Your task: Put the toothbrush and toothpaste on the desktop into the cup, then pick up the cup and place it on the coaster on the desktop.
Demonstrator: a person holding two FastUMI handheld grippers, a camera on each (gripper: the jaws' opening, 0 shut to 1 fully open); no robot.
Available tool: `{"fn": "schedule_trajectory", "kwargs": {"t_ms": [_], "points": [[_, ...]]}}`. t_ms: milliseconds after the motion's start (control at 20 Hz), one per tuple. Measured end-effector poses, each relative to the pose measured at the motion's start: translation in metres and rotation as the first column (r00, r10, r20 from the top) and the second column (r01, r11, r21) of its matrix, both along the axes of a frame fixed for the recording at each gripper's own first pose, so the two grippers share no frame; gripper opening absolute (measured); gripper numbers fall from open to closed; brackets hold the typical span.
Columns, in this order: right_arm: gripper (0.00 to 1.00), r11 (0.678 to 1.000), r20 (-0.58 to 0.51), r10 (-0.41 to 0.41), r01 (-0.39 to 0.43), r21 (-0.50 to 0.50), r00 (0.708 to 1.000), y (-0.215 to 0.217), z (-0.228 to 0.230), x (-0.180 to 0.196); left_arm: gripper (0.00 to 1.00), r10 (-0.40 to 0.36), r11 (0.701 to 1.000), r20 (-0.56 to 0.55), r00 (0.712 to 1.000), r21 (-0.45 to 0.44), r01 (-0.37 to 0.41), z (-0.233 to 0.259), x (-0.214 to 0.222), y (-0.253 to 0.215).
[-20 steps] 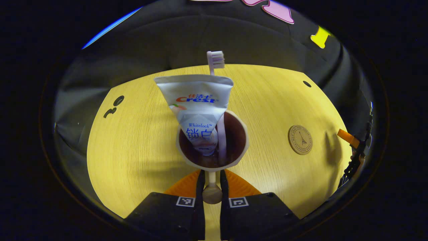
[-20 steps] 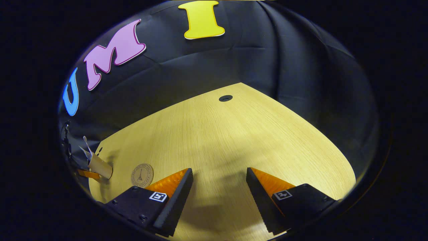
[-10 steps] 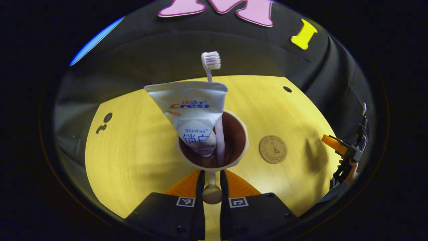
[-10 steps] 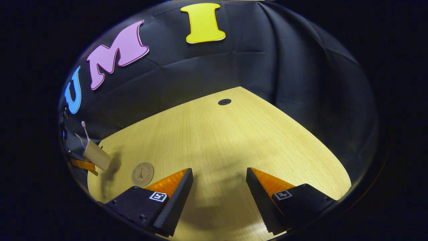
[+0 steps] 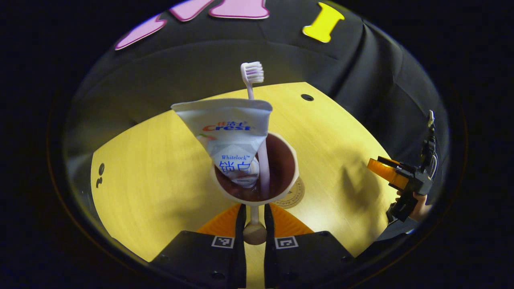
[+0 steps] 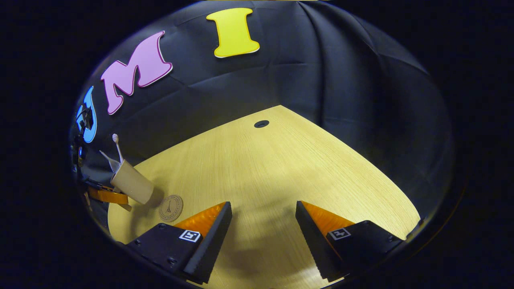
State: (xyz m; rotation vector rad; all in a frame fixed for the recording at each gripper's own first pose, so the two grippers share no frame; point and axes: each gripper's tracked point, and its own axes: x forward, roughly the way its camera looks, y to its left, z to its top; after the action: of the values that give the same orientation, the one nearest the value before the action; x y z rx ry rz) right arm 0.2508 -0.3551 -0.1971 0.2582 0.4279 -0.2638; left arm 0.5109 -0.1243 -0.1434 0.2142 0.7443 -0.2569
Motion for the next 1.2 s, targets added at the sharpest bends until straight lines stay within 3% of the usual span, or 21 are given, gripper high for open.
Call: {"fn": "schedule_trajectory", "kwargs": {"t_ms": [550,600,700,950,1000,1200], "points": [[0.98,1.0,0.011,0.005,-0.005,0.025,1.0,0.006,0.002,-0.005,0.22,-0.086,0.991,-0.056,0.995,0.098,0.091,-0.043,0.006,-0.046],[0.98,1.0,0.011,0.007,-0.007,0.026,1.0,0.008,0.003,-0.005,0.27,-0.088,0.99,-0.057,0.995,0.106,0.093,-0.044,0.007,-0.046],[0.98,1.0,0.01,0.011,-0.011,0.028,1.0,0.008,0.003,-0.005,0.22,-0.086,0.988,-0.055,0.995,0.126,0.092,-0.046,0.007,-0.045],[0.98,1.0,0.007,0.017,-0.017,0.022,1.0,0.01,0.003,-0.009,0.29,-0.072,0.99,-0.018,0.997,0.121,0.073,-0.047,0.01,-0.052],[0.98,1.0,0.006,0.019,-0.02,0.018,1.0,0.011,0.005,-0.011,0.34,-0.073,0.99,-0.001,0.997,0.119,0.073,-0.043,0.012,-0.052],[0.98,0.999,0.013,0.033,-0.033,0.007,0.999,0.019,0.013,-0.018,0.74,-0.028,0.995,0.07,0.997,0.093,0.022,-0.033,0.009,-0.045]]}}
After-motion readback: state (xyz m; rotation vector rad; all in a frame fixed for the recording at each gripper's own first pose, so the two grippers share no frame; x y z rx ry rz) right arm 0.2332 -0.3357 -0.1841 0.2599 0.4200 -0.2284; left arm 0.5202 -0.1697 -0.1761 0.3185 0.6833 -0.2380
